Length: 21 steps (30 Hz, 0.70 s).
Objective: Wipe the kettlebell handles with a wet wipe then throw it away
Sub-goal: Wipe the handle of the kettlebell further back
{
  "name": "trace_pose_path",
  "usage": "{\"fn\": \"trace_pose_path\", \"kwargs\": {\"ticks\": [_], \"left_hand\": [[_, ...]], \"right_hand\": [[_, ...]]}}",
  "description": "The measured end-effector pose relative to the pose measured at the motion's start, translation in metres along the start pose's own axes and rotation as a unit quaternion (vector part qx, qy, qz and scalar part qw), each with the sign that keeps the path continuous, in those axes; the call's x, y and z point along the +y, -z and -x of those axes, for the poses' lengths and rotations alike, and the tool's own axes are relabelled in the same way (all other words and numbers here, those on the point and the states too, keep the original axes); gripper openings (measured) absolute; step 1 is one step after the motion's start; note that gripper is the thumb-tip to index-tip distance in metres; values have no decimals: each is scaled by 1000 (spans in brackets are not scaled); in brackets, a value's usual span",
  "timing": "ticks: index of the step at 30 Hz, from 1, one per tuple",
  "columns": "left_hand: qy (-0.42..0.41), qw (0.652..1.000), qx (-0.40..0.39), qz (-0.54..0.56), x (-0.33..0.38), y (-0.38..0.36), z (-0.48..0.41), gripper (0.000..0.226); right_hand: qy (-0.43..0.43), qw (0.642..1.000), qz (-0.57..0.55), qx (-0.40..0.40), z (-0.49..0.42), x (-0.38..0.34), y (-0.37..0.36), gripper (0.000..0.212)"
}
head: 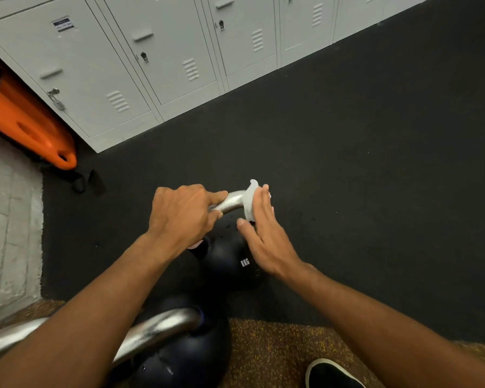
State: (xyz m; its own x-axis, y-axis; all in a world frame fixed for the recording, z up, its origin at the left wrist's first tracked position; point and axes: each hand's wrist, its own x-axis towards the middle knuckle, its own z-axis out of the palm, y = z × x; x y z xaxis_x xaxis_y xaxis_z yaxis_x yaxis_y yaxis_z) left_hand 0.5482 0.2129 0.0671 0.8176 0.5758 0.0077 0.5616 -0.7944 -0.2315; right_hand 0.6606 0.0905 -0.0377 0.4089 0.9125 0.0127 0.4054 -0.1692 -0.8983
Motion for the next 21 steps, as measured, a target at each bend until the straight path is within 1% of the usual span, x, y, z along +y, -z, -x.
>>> {"fn": "trace_pose_path", "kwargs": {"ticks": [3, 7, 13, 18, 21], "left_hand": [[1, 1000, -1, 0, 0, 1, 0, 32], [4, 1000, 11, -4, 2, 0, 0, 30], [6, 1000, 20, 3, 1, -1, 1, 30], [6, 1000, 19, 10, 1, 0, 2, 29], [10, 1000, 26, 1, 0, -2, 1, 29]], "right_hand": [[29, 998, 47, -7, 2, 0, 0, 79], [41, 991, 121, -29, 14, 7, -7, 80], [26, 996, 87, 15, -3, 5, -4, 80], [34, 993, 110, -25, 18, 6, -11, 78], [34, 992, 118, -5, 10, 5, -12, 78]]}}
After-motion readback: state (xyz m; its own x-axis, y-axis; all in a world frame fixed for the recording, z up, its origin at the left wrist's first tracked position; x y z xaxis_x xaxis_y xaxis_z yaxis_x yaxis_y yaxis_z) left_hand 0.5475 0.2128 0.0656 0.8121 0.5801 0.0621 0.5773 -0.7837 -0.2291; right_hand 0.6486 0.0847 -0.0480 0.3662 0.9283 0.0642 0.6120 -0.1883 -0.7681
